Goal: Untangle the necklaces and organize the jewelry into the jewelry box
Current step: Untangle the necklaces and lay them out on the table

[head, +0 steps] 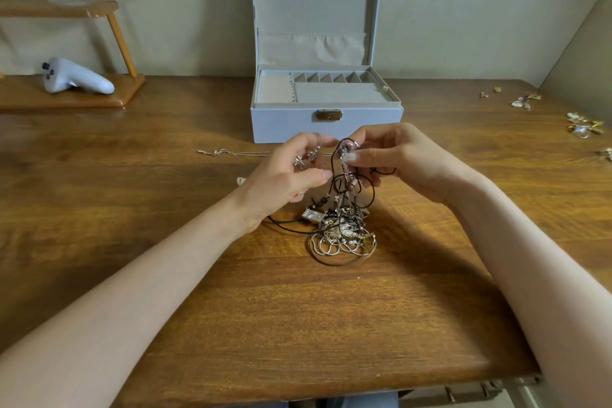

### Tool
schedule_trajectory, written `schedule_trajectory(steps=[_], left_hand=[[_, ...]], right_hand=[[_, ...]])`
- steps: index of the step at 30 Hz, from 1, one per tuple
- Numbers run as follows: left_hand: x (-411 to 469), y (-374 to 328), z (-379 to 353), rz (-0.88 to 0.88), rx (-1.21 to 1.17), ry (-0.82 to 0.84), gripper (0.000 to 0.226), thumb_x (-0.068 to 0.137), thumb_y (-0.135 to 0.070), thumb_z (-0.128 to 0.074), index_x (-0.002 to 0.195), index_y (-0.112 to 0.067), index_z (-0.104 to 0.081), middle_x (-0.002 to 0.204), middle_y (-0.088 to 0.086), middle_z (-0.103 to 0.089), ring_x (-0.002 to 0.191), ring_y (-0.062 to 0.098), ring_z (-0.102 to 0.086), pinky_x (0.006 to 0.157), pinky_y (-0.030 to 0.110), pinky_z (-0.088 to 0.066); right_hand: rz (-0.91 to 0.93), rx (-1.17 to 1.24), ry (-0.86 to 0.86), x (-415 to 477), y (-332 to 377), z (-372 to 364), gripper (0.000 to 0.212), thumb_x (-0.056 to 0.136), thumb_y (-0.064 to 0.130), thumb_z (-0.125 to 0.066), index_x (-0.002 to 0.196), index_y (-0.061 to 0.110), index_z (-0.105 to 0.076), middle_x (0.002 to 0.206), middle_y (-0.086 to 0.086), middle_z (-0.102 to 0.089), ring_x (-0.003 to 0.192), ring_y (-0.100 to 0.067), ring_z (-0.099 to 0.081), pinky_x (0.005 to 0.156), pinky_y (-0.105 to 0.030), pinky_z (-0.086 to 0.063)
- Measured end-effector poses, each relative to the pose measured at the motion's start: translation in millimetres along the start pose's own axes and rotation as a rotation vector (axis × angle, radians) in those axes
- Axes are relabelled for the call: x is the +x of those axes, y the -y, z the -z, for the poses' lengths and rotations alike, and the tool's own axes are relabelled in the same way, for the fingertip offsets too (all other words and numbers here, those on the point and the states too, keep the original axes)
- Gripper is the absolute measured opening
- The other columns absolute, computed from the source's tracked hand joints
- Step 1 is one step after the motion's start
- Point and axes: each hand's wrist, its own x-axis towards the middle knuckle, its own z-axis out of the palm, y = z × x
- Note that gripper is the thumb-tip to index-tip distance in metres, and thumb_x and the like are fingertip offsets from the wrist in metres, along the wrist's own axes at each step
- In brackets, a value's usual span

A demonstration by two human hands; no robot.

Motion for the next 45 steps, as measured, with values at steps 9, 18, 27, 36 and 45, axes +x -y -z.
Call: schedule_trajectory(steps=[9,18,27,36,45], left_hand=[[-2,-3,-2,-0.041,0.139,-0.060,0.031,0.070,-0.036,-0.071,0.095,-0.018,-0.065,0.085,-0.012,-0.064,0.069,-0.009,-0.053,0.061,0.005,-0.040],[-3,-1,-5,-0.131,0.164,-0.170,0.029,0.064,-0.042,-0.072,0.084,-0.022,-0.068,0.096,0.019,-0.066,0.080,0.022,-0.056,0.079,0.017,-0.045],[-1,-1,-6,-0.167,0.185,-0.153,0.012,0.079,-0.024,-0.072,0.079,-0.013,-0.067,0.079,0.004,-0.066,0.077,0.015,-0.057,0.074,0.014,-0.042],[-2,-3,2,-0.141,0.031,-0.088,0.010,0.089,-0.019,-0.060,0.080,-0.017,-0.055,0.056,-0.014,-0.046,0.051,0.005,-0.033,0.050,0.018,-0.027],[-2,-6,4,-0.083,-0.106,-0.085,0.007,0.091,-0.010,-0.055,0.085,-0.011,-0.052,0.069,-0.006,-0.061,0.045,0.005,-0.034,0.044,0.018,-0.025]], right_hand=[[0.017,0.012,-0.021,1,-1,-1,0.013,0.074,0.017,-0.066,0.081,0.008,-0.061,0.060,0.004,-0.062,0.049,-0.011,-0.050,0.049,-0.020,-0.040],[0.014,0.006,-0.061,0,2,-3,0.011,0.074,0.018,-0.066,0.080,0.010,-0.061,0.062,0.001,-0.065,0.049,-0.012,-0.051,0.048,-0.019,-0.040],[0.002,-0.028,-0.092,-1,4,-5,0.010,0.085,0.003,-0.061,0.078,0.010,-0.059,0.056,0.003,-0.063,0.046,-0.010,-0.050,0.044,-0.014,-0.036],[-0.040,-0.031,-0.133,0,4,-1,0.012,0.085,0.001,-0.062,0.078,0.011,-0.061,0.058,0.001,-0.059,0.048,-0.011,-0.046,0.046,-0.018,-0.035],[-0.022,-0.074,-0.112,-1,4,0,0.010,0.082,0.007,-0.066,0.073,0.012,-0.064,0.062,0.004,-0.056,0.054,-0.005,-0.044,0.051,-0.017,-0.033]])
